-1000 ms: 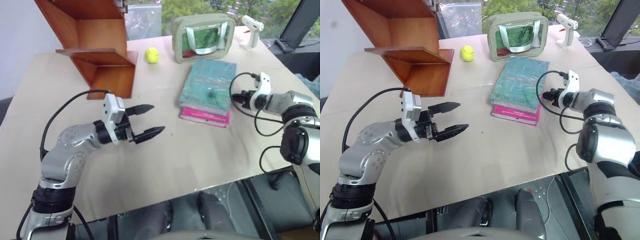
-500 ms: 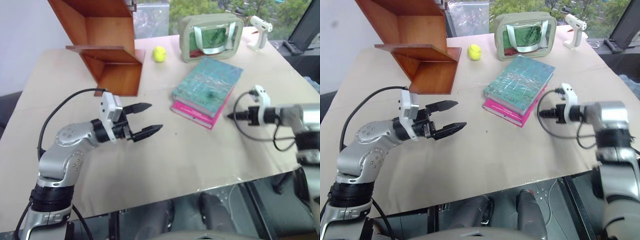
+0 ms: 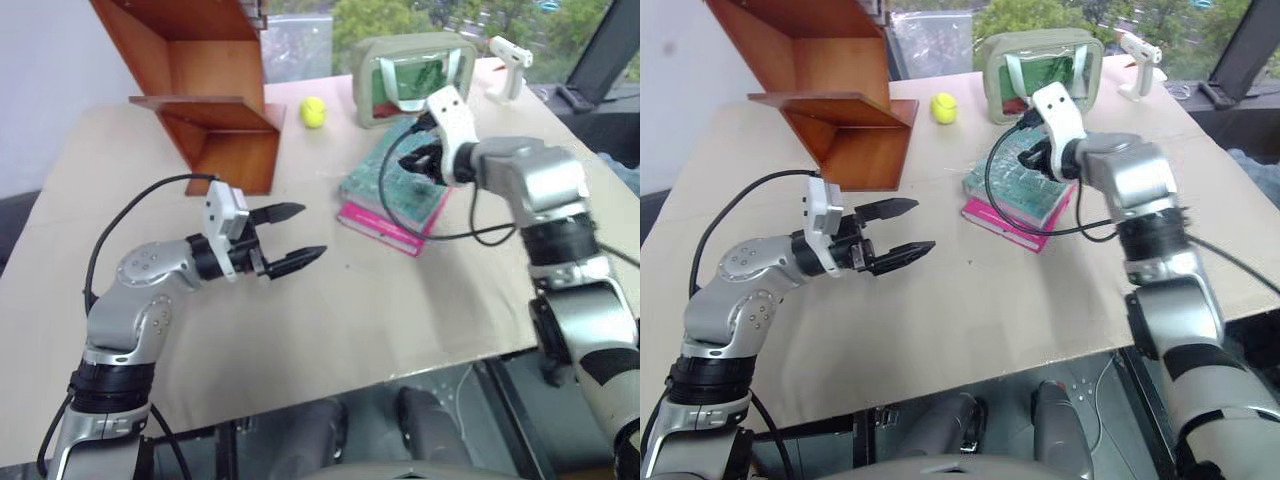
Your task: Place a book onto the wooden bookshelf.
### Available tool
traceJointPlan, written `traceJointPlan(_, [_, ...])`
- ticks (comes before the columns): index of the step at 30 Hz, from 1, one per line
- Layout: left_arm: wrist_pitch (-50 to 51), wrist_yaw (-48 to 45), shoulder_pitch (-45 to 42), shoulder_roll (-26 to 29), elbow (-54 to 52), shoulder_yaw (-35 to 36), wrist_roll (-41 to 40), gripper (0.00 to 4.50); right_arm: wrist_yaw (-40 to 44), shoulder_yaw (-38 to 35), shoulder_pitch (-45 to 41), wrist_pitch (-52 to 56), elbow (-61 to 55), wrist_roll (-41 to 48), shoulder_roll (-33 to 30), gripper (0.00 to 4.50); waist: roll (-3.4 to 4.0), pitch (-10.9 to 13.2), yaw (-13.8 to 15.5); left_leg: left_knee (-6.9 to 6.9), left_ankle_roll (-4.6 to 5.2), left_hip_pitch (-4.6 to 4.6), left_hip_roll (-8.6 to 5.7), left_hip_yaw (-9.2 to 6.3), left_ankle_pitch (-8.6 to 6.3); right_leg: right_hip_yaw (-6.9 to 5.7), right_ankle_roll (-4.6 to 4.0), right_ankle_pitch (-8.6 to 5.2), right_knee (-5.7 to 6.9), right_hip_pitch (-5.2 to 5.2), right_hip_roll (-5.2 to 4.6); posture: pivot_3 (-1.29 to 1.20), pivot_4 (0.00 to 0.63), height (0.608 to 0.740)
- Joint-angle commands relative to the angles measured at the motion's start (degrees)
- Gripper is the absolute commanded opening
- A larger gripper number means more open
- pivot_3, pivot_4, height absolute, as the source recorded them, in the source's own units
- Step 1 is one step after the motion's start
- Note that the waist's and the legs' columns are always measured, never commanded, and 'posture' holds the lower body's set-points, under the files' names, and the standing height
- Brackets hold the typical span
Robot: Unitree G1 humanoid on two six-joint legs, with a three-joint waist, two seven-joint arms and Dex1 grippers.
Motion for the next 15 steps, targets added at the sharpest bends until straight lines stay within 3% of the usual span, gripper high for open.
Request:
traceJointPlan(1, [-0.5,0.9,0.2,0.0,-2.3,1.3,-0.5,4.5,2.3,2.7,-2.9,-7.5,9.9,-3.9,1.3,1.38,0.0,0.0,0.0,0.0,0.0,-0.04,-0.01,0.0,0.0,-0.09,0.0,0.0,-0.06,-0.03,-0.02,0.0,0.15,0.74])
traceJointPlan(6, [-0.4,1.8,1.9,0.3,-3.9,2.1,-1.0,4.5,16.8,6.6,1.8,-3.8,5.3,-2.6,-1.4,1.38,-0.01,0.0,-0.4,-0.07,0.19,-0.03,-0.05,0.02,-0.12,-0.62,-0.01,0.0,-0.12,-0.02,-0.21,0.0,0.15,0.74])
traceJointPlan(9, [-0.4,1.9,3.0,0.5,-4.5,2.6,-1.2,4.5,23.7,9.2,8.8,0.8,-8.8,-1.4,-7.9,1.38,0.0,0.0,-0.1,-0.09,0.19,0.01,-0.04,-0.03,-0.13,-0.71,-0.01,-0.01,-0.32,-0.02,-0.21,0.0,0.15,0.74])
traceJointPlan(15, [-0.6,1.4,2.7,0.3,-3.7,2.2,-1.0,4.5,24.5,6.9,16.1,5.0,-23.1,0.5,-13.7,1.38,0.0,-0.2,0.1,-0.03,0.18,0.22,-0.04,-0.03,-0.14,-0.75,-0.02,-0.02,-0.16,0.22,-0.26,0.0,0.15,0.74])
